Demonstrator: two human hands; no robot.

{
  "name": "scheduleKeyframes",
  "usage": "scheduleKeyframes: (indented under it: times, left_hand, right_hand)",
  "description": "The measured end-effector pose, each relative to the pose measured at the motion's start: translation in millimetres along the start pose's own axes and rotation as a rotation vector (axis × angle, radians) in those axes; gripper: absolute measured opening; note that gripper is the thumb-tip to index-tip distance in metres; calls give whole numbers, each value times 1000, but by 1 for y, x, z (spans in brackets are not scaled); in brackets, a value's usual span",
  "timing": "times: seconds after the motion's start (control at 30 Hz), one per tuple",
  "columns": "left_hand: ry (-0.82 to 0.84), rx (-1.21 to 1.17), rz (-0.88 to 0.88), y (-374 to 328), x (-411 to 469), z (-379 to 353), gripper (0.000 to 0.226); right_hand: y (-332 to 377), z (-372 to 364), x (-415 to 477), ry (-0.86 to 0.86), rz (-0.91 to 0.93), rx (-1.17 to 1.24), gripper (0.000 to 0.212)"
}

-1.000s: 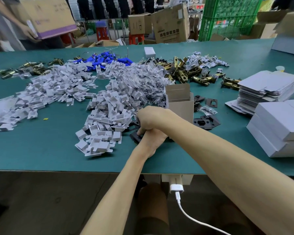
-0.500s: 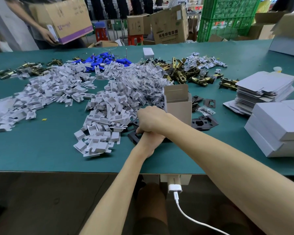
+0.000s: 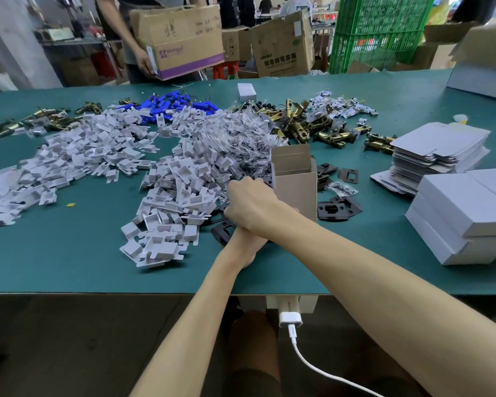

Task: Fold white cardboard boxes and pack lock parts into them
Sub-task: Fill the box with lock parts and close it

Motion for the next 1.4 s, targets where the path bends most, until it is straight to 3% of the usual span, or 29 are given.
scheduleKeyframes:
  times: [0.07,0.17,0.27,0.37,0.5,0.73,0.93,1.03,1.17,1.3,1.4]
  left_hand:
    - [16,-67,-27,-7,-4,-1,30]
    - [62,-119,-48,-12,-9,-4,42]
    - [76,-119,-63,-13,-9,-5,17]
    - [67,-72,-74,-14,-9,-5,35]
    - [79,-110,-81,-17,-12,-5,22]
    - [47,-41,-72,-15,-10,-3,47]
    - [39,-31,-38,-11,-10,-3,30]
    - [41,-51,-16,-9,-11,-3,19]
    - [45,-46,-23,-10,-11,-4,13]
    - [46,-71,-48,-10,-9,-4,31]
    - [73,-71,-50,-11,-9,-6,24]
  right_hand:
    - [8,3,-1,-25,29,-45,7]
    - [19,9,-2,-68,91,-126,18]
    - [24,17,-1,-110,127,-182,21]
    - [22,20,2,-118,129,-180,25]
    - [22,20,5,-131,122,-152,34]
    - [15,17,8,-161,91,-272,14]
    - [11,4,12,-127,58,-343,12]
    - [2,-4,10,-176,45,-393,29]
    - [3,-5,9,-44,29,-525,29]
    - [9,5,10,-63,79,-454,28]
    - [16,15,7,-116,97,-322,21]
Point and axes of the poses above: each hand's wrist, its own x-axis towards the middle knuckle, its own z-axis out of the back of the hand, y = z × x, the point moved 9 cm from there along x, towards the middle knuckle, and after that the axes turned 12 degrees about -y, right-handed, at the moved point
